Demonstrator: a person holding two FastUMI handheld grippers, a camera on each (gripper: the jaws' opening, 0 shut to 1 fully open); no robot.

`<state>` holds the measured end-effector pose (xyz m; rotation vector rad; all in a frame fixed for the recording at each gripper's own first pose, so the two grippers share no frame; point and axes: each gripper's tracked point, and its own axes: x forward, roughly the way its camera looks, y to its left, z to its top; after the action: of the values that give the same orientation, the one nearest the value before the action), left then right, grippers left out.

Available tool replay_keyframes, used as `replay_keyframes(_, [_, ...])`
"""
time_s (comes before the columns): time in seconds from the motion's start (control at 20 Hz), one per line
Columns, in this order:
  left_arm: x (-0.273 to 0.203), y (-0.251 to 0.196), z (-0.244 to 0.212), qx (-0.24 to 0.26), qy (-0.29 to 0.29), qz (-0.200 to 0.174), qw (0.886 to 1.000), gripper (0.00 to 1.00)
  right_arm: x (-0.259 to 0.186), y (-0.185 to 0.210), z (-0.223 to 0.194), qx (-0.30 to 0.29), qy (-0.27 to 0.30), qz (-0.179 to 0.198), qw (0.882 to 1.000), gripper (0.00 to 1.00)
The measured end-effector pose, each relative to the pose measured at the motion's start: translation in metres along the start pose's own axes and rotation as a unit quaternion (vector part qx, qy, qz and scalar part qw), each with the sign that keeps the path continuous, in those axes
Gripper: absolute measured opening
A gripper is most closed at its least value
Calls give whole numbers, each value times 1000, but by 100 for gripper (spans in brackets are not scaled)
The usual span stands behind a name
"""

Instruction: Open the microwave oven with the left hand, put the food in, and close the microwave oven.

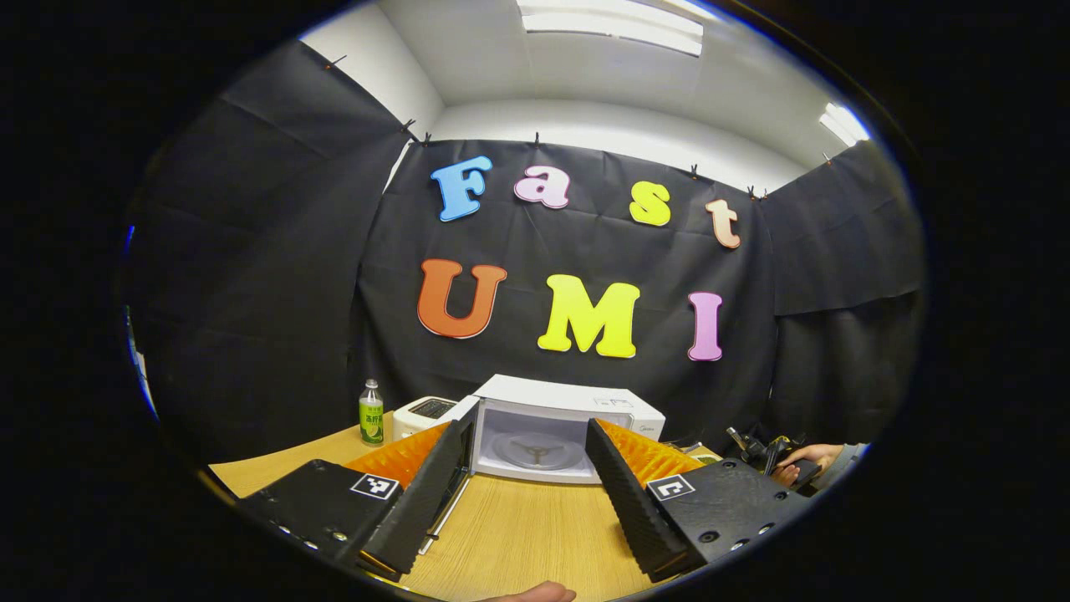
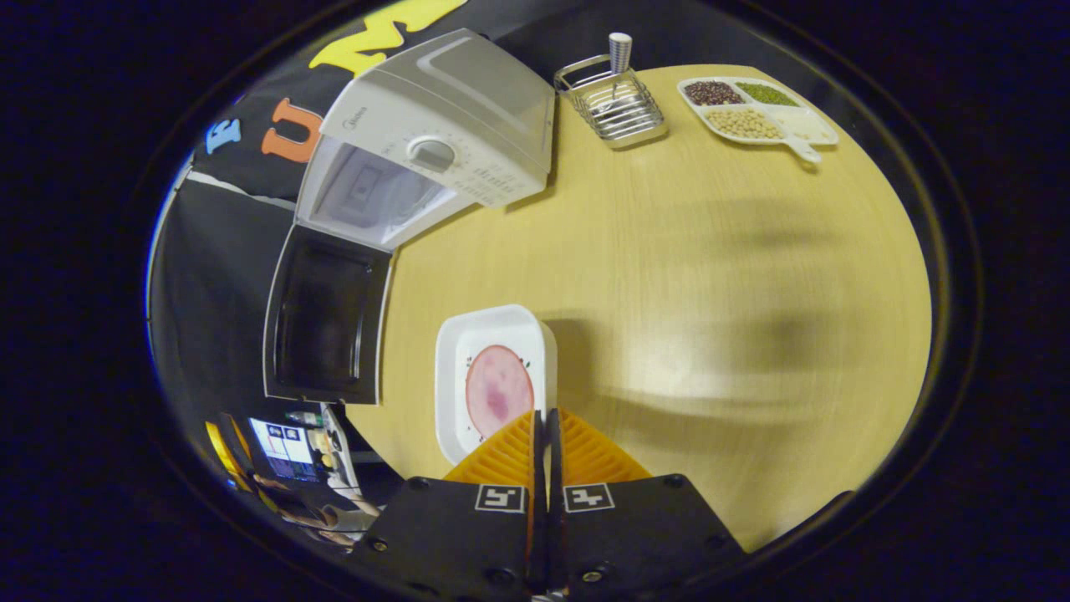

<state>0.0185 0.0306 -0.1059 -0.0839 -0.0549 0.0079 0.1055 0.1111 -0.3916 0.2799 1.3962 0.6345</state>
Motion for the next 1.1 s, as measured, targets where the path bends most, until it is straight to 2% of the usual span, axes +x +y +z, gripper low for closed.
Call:
replay_keyframes(0.4, [-14, 43, -3, 5, 1, 16, 1000, 92, 30, 78, 16, 69, -65, 46, 994, 4])
replay_keyframes(0.55, [-19, 58, -4, 15, 7, 24, 1000, 92, 57, 107, 15, 119, -69, 60, 989, 4])
replay_keyframes(0.7, [-21, 72, -8, 29, 12, 33, 999, 92, 85, 132, 18, 112, -79, 59, 989, 4])
replay_keyframes(0.8, [-23, 81, -11, 37, 17, 39, 998, 92, 108, 148, 30, 129, -93, 60, 985, 4])
replay_keyframes(0.95, [-24, 90, -18, 46, 23, 42, 998, 92, 133, 168, 54, 162, -141, 65, 975, 4])
replay_keyframes(1.0, [-23, 93, -20, 48, 25, 43, 998, 92, 139, 175, 66, 173, -169, 70, 968, 0])
replay_keyframes(1.1, [-21, 101, -25, 48, 28, 47, 997, 92, 148, 188, 91, 207, -226, 87, 948, 4])
